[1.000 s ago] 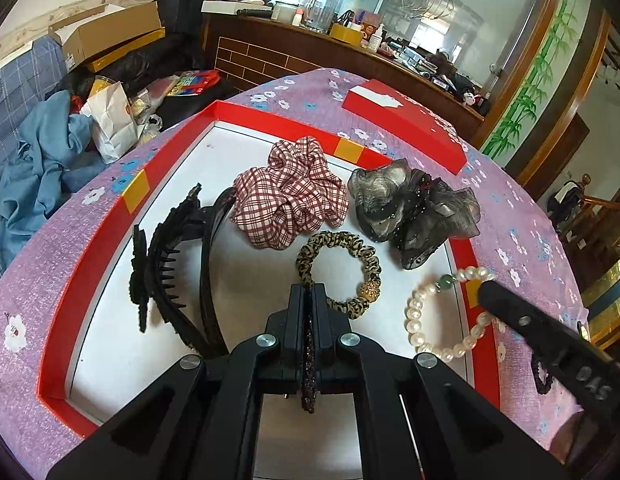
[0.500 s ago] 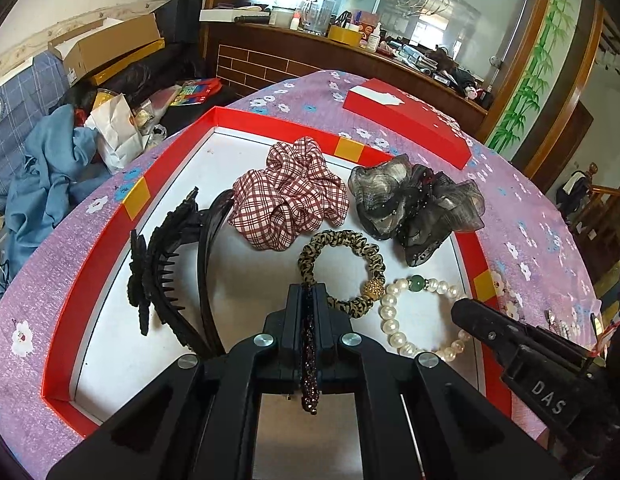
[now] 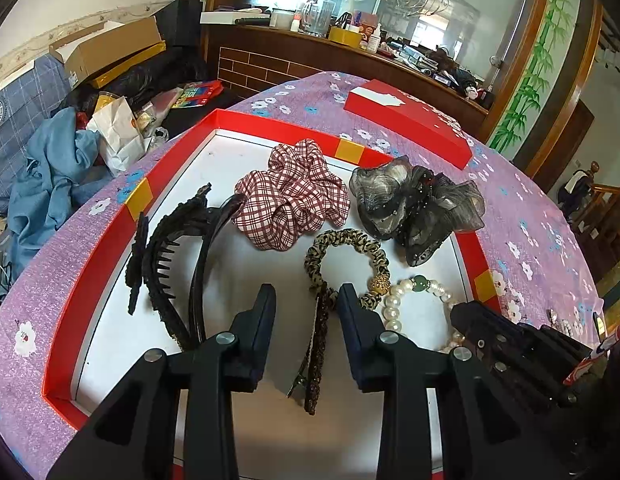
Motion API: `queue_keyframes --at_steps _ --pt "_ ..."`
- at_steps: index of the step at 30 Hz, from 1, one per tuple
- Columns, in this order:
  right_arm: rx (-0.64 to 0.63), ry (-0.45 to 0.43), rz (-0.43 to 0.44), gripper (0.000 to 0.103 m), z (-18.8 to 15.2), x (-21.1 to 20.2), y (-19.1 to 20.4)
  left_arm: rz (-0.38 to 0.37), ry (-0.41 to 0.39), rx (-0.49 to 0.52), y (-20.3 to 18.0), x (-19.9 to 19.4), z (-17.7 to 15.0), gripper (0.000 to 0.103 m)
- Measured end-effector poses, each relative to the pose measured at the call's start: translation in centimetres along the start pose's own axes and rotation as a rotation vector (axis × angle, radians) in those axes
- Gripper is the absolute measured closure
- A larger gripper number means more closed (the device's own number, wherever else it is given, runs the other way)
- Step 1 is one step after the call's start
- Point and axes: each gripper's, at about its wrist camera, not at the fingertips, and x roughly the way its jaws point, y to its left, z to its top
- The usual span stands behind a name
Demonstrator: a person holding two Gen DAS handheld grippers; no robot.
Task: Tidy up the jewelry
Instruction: 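Carry the hair pin and pearl bracelet into the tray and open both tools, then move both open tools back to the jewelry on the tablecloth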
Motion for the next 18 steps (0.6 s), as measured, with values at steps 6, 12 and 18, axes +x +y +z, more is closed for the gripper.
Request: queue_keyframes --at_steps 6,12,18 --pt "0.036 -0.019 0.036 0.091 0.1 -1.1 -0.7 0.009 -0.007 0.0 0.0 -0.2 0.0 0.062" --pt "0.062 -0.16 0.031 0.077 1.0 -5.3 -1.9 0.009 -0.008 0.004 0.1 -0.2 0.0 0.061" --pt "0.019 -0.238 -0.063 0.062 1.0 -7.2 -1.6 0.018 -0.012 0.008 0.1 -0.4 0.1 0.059"
